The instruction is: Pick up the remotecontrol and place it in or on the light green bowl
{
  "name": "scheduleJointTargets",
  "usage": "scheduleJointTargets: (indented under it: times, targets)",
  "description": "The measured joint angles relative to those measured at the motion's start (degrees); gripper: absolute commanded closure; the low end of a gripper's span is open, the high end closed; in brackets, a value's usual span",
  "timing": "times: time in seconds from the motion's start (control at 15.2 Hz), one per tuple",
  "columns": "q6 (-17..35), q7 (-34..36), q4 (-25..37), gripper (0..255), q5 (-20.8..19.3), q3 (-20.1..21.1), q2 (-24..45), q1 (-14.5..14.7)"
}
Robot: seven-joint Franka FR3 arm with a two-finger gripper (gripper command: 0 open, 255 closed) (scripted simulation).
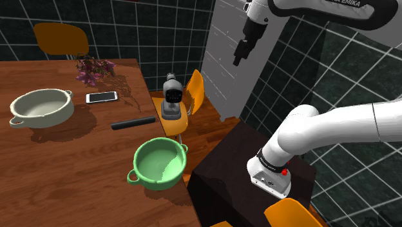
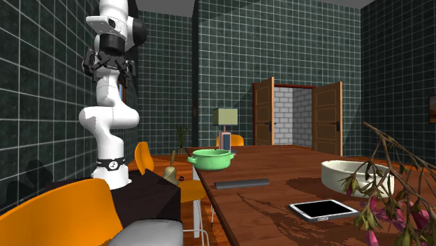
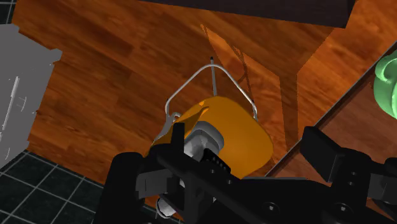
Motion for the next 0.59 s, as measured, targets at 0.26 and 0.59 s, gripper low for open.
scheduleJointTargets:
  times: [0.26,0.59]
  targets:
    - [2.92,-0.69,-0.36,0,0.48,0.7,2.72,1.38]
    - [10.0,-3.07,0.6,0,1.17,1.83,10.88,4.3]
